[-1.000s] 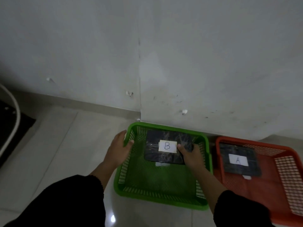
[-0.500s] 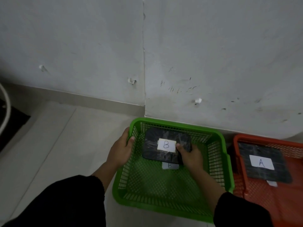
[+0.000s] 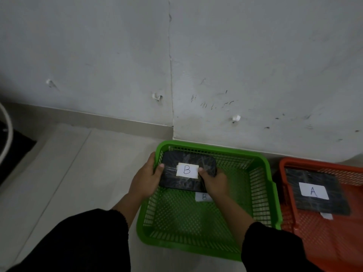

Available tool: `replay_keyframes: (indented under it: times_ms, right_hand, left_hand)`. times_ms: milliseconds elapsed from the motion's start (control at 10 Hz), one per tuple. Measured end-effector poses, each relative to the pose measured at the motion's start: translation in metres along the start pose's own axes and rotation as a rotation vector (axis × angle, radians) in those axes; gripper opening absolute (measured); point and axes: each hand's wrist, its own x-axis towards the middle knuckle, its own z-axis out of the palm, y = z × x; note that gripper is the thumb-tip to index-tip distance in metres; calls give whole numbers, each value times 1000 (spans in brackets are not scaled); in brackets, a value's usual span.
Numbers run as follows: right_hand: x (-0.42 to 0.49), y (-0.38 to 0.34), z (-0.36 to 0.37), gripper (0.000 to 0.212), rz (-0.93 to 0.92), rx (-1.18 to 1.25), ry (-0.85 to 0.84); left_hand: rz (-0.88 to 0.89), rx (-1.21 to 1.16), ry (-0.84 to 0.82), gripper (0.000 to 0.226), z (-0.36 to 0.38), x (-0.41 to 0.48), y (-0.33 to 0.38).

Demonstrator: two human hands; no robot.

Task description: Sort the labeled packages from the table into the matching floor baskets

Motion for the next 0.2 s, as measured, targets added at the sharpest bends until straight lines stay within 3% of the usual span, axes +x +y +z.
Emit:
replay_keyframes:
  times_ms: [200]
  right_hand:
    - [-11, -12, -25, 70, 39, -175, 28]
  left_hand:
    - [-70, 48, -26, 79, -9, -5, 11]
